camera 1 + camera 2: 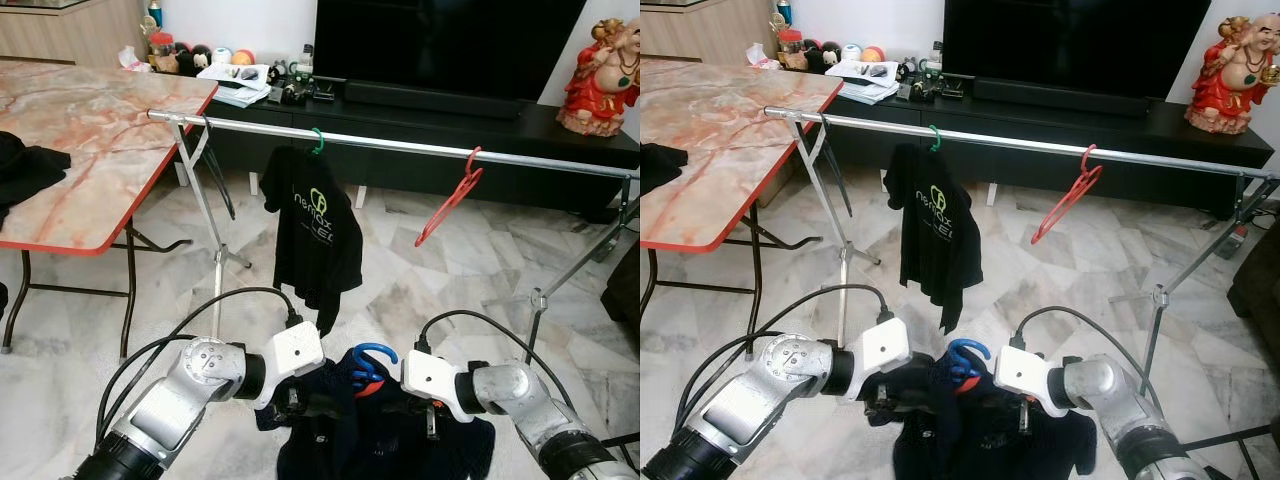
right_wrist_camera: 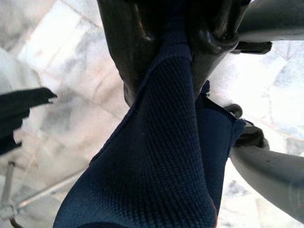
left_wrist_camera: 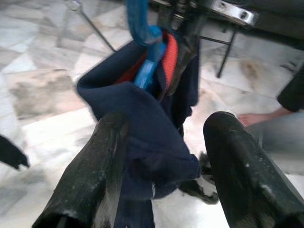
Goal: Hang hanger
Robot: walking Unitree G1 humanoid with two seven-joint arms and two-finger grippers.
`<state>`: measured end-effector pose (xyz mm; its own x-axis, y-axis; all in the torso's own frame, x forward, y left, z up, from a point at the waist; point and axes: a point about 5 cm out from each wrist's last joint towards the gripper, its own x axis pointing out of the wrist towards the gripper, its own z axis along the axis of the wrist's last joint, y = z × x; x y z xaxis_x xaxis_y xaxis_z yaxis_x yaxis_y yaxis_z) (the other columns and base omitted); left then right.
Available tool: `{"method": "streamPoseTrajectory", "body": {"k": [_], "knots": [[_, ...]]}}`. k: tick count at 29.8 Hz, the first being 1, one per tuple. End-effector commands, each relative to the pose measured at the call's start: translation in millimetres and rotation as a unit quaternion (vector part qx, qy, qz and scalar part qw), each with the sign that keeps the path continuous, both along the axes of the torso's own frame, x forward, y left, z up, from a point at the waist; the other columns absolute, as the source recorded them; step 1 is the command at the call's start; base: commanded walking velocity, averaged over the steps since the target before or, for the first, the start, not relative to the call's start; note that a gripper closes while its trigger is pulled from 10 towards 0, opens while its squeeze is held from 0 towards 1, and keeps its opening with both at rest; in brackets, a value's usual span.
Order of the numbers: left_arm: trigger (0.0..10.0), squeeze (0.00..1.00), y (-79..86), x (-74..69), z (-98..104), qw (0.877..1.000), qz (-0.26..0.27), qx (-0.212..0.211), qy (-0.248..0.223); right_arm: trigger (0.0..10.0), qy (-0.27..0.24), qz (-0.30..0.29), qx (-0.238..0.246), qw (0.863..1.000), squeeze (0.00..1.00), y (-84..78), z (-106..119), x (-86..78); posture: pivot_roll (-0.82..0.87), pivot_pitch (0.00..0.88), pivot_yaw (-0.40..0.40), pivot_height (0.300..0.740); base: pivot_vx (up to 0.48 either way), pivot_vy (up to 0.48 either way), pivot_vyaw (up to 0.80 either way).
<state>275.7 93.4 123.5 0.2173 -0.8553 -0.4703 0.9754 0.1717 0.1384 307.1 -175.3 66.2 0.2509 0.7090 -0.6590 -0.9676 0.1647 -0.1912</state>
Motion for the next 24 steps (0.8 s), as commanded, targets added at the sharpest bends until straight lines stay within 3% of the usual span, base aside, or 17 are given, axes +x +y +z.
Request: {"method": "streamPoseTrajectory", "body": {"k": [1,9,24], "knots": [[10.0,0.00,-1.3,4.2,-2,0.999,-0.007,0.035,-0.019,0.0,-0.016,0.024,0.012,1.000,0.00,3.5,11,2.7,0.05,0.056,-0.088,0.740,0.000,0.000,0.00],[10.0,0.00,-11.8,5.2,-4,0.999,-0.022,0.036,-0.020,0.0,-0.009,0.061,0.020,0.998,0.00,7.7,15,-2.2,0.04,0.068,-0.090,0.740,0.000,0.000,0.00],[9.8,0.00,-23.6,4.3,-6,0.999,-0.029,0.032,-0.016,0.0,-0.037,0.077,0.051,0.995,0.00,18.2,38,5.0,0.04,0.067,-0.088,0.740,0.000,0.000,0.00]]}}
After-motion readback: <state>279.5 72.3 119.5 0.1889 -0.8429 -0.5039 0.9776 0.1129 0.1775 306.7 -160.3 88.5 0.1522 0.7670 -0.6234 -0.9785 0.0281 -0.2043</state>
